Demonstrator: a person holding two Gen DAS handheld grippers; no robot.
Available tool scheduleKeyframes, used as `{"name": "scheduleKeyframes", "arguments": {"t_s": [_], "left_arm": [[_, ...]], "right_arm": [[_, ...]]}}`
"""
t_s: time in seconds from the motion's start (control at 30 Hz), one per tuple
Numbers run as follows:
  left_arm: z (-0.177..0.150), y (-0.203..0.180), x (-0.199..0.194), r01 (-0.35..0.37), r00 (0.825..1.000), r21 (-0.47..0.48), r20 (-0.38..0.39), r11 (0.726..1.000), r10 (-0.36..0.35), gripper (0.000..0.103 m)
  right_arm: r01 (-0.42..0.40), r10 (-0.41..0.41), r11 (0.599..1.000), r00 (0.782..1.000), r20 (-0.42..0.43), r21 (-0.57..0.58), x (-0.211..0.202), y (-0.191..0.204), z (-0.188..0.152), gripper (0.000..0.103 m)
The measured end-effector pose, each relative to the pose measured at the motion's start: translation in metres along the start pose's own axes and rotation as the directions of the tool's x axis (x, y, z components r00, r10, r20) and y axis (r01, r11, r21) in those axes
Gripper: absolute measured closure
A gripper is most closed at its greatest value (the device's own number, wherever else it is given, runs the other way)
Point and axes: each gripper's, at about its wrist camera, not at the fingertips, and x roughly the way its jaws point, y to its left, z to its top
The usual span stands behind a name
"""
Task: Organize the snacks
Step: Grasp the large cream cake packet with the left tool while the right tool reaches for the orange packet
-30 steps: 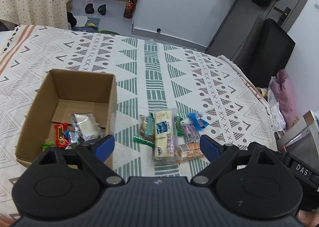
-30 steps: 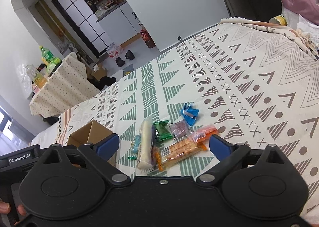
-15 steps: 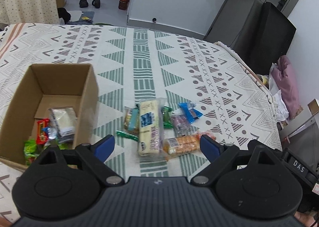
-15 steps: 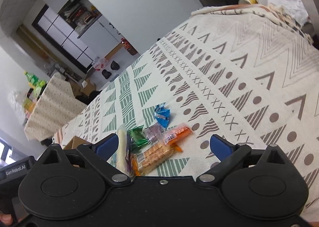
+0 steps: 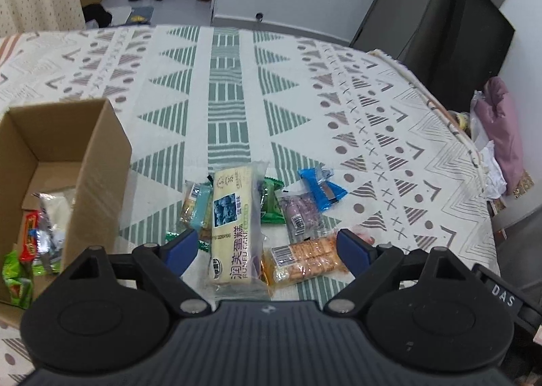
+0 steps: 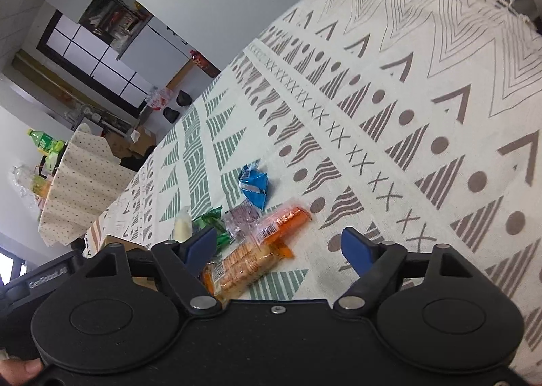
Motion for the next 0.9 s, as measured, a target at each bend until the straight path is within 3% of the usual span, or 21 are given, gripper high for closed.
{"name": "scheduleKeyframes", "arguments": {"t_s": [0.57,0.67,0.73,0.9], "left_arm": [[0.006,0.016,0.068,-0.019,0.994,-0.018,-0.105,1.000,0.017,0.033],[0.004,0.020,0.074,-0.022,0.993,-0.027,-0.118,0.999,0.018,0.045],[0.003,0.023,0.075,-0.028,0.992,-0.034,-0.123,0.999,0.024,0.058],[0.001,0.028,0.072,-0.026,0.994,-0.040,-0.110,0.999,0.021,0.067]], "right_arm": [[0.069,-0.072,0.995,0.997,-0.041,-0.071,0.039,0.011,0.003,0.026],[0.076,-0.080,0.993,0.996,-0.039,-0.091,0.044,0.015,0.004,0.026],[0.088,-0.093,0.991,0.995,-0.039,-0.103,0.047,0.017,0.004,0.026],[0.118,-0.123,0.986,0.992,-0.033,-0.119,0.054,0.018,0.006,0.026]]}}
